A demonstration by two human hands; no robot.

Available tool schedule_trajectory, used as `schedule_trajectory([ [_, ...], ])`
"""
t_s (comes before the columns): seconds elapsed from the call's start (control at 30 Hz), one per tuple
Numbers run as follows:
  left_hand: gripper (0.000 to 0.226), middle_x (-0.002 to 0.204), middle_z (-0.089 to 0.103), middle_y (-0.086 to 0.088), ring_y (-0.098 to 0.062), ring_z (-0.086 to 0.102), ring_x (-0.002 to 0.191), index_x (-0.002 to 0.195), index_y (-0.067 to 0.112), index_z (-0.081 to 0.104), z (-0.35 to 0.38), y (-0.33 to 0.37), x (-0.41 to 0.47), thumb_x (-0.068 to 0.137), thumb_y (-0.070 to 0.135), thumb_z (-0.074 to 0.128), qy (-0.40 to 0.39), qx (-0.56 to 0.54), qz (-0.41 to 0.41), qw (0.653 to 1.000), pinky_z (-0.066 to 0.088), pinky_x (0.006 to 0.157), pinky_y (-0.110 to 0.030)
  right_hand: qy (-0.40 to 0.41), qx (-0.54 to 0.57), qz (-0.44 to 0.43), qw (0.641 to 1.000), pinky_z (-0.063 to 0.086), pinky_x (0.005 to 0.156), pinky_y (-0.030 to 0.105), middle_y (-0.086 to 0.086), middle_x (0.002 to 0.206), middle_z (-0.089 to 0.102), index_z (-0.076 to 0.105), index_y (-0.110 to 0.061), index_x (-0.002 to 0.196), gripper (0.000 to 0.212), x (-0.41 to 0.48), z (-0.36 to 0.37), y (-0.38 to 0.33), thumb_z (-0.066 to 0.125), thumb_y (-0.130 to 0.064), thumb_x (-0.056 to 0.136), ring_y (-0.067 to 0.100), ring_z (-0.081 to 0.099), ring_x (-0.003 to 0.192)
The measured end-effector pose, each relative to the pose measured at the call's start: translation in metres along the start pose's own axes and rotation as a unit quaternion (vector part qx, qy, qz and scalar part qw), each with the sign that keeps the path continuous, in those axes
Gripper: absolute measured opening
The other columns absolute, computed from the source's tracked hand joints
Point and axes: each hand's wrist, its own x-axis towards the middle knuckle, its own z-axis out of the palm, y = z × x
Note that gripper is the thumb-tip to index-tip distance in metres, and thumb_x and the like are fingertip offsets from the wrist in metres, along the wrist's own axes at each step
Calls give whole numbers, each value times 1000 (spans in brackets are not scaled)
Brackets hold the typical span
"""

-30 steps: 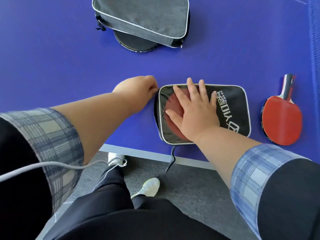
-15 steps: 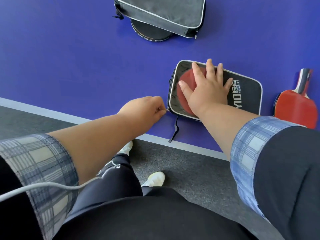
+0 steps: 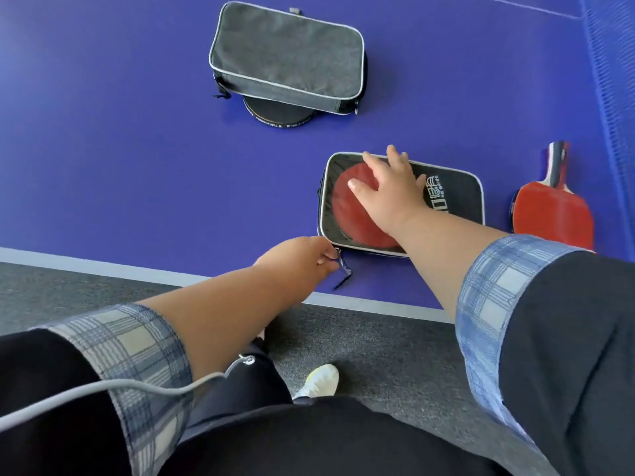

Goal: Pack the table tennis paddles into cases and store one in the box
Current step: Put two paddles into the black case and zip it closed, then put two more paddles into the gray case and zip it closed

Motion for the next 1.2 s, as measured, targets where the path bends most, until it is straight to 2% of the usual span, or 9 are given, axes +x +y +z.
schedule_trajectory([
  [0.07, 28, 107, 65, 12, -16, 65, 87, 114, 33, 61, -11, 1, -6, 94, 50, 51, -25, -1, -28, 999, 54, 78, -34, 19, 129, 33, 991, 10, 123, 47, 11, 166, 12, 37, -29, 152, 61, -13, -20, 7, 52, -50, 96, 24, 9, 153],
  [0.17, 36, 95, 67, 4, -17, 65, 73, 114, 28, 60, -32, 3, -6, 92, 56, 50, -27, -18, -94, 995, 52, 63, -28, 79, 120, 127, 981, 22, 120, 45, 12, 163, 25, 43, -22, 149, 60, -52, -38, 31, 56, -45, 95, 25, 23, 150],
  [0.3, 60, 107, 67, -2, -21, 68, 82, 142, 25, 45, -61, 11, 7, 91, 56, 52, -54, -62, -130, 988, 57, 82, -37, 71, 125, 258, 955, 28, 117, 45, 12, 158, 31, 37, -18, 152, 71, -101, -49, 71, 60, -47, 91, 28, 28, 146],
  [0.4, 63, 114, 65, 2, -22, 69, 85, 145, 24, 38, -73, 23, 25, 92, 50, 57, -79, -88, -115, 986, 57, 78, -34, 47, 168, 301, 937, 26, 117, 44, 9, 162, 26, 28, -17, 156, 81, -108, -60, 88, 63, -48, 90, 26, 24, 148],
  [0.53, 39, 100, 64, 5, -18, 62, 70, 123, 28, 49, -75, 39, 46, 89, 39, 63, -66, -126, -87, 986, 46, 50, -23, 47, 247, 324, 912, 28, 115, 38, 3, 164, 25, 18, -17, 159, 91, -90, -65, 87, 66, -48, 88, 23, 28, 148],
  [0.63, 40, 112, 58, -3, -20, 60, 83, 121, 27, 48, -66, 48, 53, 86, 31, 65, -26, -162, -119, 979, 46, 56, -27, 34, 309, 333, 890, 40, 110, 39, 0, 150, 48, 33, -15, 152, 83, -77, -56, 88, 71, -42, 84, 22, 48, 135],
  [0.77, 48, 118, 48, -7, -28, 60, 86, 127, 23, 47, -57, 65, 59, 82, 27, 66, 32, -150, -156, 976, 53, 70, -38, 46, 367, 330, 868, 56, 88, 41, -3, 107, 72, 61, -24, 108, 35, -63, -49, 100, 76, -30, 77, 18, 70, 96],
  [0.9, 59, 127, 44, -10, -38, 58, 99, 134, 20, 40, -59, 91, 74, 84, 31, 69, 78, -125, -195, 970, 52, 89, -51, 54, 414, 308, 855, 59, 81, 35, -4, 106, 72, 61, -25, 109, 35, -45, -66, 106, 77, -23, 78, 14, 71, 90],
  [1.2, 37, 111, 66, 1, -23, 64, 97, 117, 28, 56, -98, 187, 187, 81, 24, 61, 137, -269, -70, 951, 55, 84, -42, 99, 358, 271, 888, 50, 66, 30, -5, 101, 68, 60, -26, 111, 38, 69, -167, 171, 73, -30, 76, 14, 65, 85],
])
